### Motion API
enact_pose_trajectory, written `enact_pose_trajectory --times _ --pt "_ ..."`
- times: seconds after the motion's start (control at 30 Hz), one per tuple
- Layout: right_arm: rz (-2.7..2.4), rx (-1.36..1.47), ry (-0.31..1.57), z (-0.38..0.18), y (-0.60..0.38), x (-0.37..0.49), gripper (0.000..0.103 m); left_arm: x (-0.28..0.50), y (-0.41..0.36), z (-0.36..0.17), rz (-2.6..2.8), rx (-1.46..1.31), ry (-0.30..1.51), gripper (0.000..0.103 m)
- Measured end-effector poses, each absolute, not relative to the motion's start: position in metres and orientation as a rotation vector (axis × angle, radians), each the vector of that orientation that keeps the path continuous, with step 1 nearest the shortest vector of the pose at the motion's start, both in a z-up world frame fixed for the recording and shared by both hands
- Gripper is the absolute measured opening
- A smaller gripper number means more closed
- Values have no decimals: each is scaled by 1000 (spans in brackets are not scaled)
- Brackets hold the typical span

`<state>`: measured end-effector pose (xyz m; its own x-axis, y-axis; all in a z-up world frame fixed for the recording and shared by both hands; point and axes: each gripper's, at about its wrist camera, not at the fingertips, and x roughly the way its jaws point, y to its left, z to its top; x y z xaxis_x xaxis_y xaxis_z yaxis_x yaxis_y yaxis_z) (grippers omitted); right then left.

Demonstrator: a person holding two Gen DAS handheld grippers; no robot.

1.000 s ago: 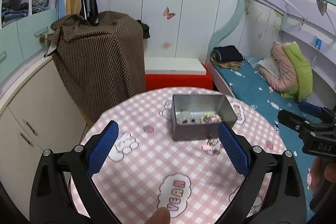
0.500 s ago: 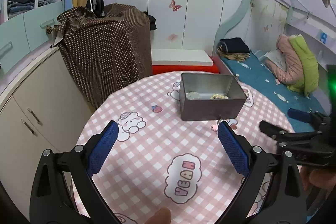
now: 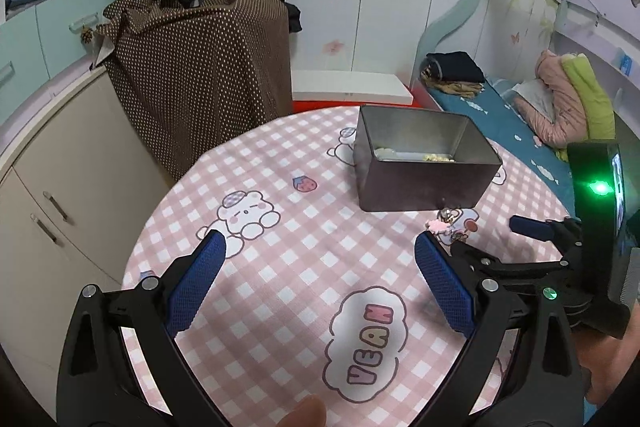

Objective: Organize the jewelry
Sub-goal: 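Withdraw both tools toward the pink-charm chain left beside the tin, then grasp the pink charm chain with the right gripper while the left grasps its pearl bead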

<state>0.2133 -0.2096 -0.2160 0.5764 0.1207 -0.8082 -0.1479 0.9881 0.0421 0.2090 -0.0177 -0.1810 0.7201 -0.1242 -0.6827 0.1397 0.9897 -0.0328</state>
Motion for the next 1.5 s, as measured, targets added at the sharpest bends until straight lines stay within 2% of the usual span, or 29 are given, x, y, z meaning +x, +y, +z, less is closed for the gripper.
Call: enact_pose_trajectory --times 0.07,0.2,0.3,0.37,0.4,0.73,1.27,1.5 --pt "156 -31 957 -221 -209 217 64 210 -18 -184 -147 19 759 95" --pt "157 -41 958 -225 -207 220 55 213 -18 -188 -149 18 770 95" --pt "174 -64 947 -224 -201 221 37 214 -17 -189 -150 17 772 95" --pt "184 -81 944 -225 -198 219 19 216 -19 -190 -150 18 774 95" --pt "193 -91 941 -225 -197 218 15 218 -19 -190 -151 20 774 95" --pt "202 -53 927 -225 -214 205 14 235 -39 -200 -178 43 801 95" --pt "99 26 933 -223 -276 192 14 276 -122 -238 -254 62 896 95" --pt "118 38 926 -223 -280 192 14 291 -135 -252 -215 25 924 94"
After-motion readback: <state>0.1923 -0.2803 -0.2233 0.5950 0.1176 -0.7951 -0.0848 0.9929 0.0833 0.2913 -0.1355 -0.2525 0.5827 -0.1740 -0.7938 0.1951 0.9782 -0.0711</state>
